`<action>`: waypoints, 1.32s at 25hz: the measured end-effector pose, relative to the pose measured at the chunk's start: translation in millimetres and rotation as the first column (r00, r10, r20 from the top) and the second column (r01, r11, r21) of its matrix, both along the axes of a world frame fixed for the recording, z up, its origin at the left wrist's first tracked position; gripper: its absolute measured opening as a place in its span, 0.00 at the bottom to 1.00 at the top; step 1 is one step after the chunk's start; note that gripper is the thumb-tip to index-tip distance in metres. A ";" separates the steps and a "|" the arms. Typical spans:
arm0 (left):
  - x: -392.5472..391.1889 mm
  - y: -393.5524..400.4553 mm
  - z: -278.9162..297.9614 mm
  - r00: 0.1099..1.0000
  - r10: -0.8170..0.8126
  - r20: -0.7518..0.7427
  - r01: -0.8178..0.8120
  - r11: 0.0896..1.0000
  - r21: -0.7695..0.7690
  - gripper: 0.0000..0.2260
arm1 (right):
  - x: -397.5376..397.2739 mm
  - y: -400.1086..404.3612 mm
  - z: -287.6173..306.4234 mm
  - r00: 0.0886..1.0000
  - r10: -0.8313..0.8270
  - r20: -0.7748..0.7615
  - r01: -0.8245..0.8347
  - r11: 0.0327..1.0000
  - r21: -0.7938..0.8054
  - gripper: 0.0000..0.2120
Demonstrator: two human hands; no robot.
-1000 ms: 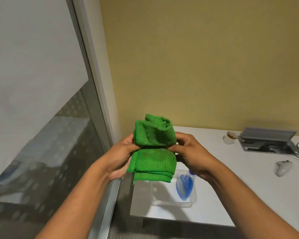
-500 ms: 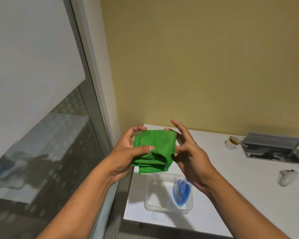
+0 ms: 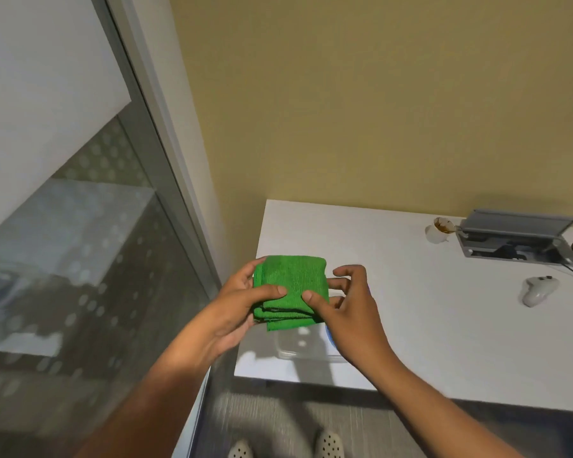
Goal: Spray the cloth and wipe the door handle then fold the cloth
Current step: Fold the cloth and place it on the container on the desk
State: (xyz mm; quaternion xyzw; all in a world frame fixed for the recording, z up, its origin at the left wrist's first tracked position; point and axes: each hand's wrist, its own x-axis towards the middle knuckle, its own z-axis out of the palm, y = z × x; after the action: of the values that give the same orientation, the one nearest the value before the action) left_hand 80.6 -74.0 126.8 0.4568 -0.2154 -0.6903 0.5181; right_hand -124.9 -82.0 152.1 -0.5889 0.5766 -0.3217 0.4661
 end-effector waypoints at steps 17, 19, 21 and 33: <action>-53.0 -33.6 -120.4 0.537 -0.183 0.824 0.100 0.983 0.154 0.19 | -33.6 60.6 -124.4 0.966 -0.244 0.091 0.191 0.902 0.388 0.04; -63.6 -40.5 -135.3 0.473 -0.257 0.843 0.148 0.966 0.211 0.16 | -47.4 60.0 -128.1 0.964 -0.262 0.046 0.227 0.902 0.368 0.05; -73.9 -43.9 -150.1 0.441 -0.291 0.849 0.144 0.957 0.254 0.14 | -60.8 57.5 -134.5 0.975 -0.214 -0.062 0.223 0.938 0.266 0.06; -88.5 -34.4 -196.2 0.050 0.012 0.999 0.241 0.970 -0.024 0.22 | -100.4 28.9 -178.2 0.547 0.253 -0.798 -0.473 0.880 -0.044 0.15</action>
State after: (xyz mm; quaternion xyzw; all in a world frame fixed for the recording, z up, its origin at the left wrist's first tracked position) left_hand -8.0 -108.4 -69.4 0.7357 -0.6098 -0.2046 0.2120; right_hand -225.3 -53.1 -26.1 -0.8300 0.5371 -0.0045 0.1504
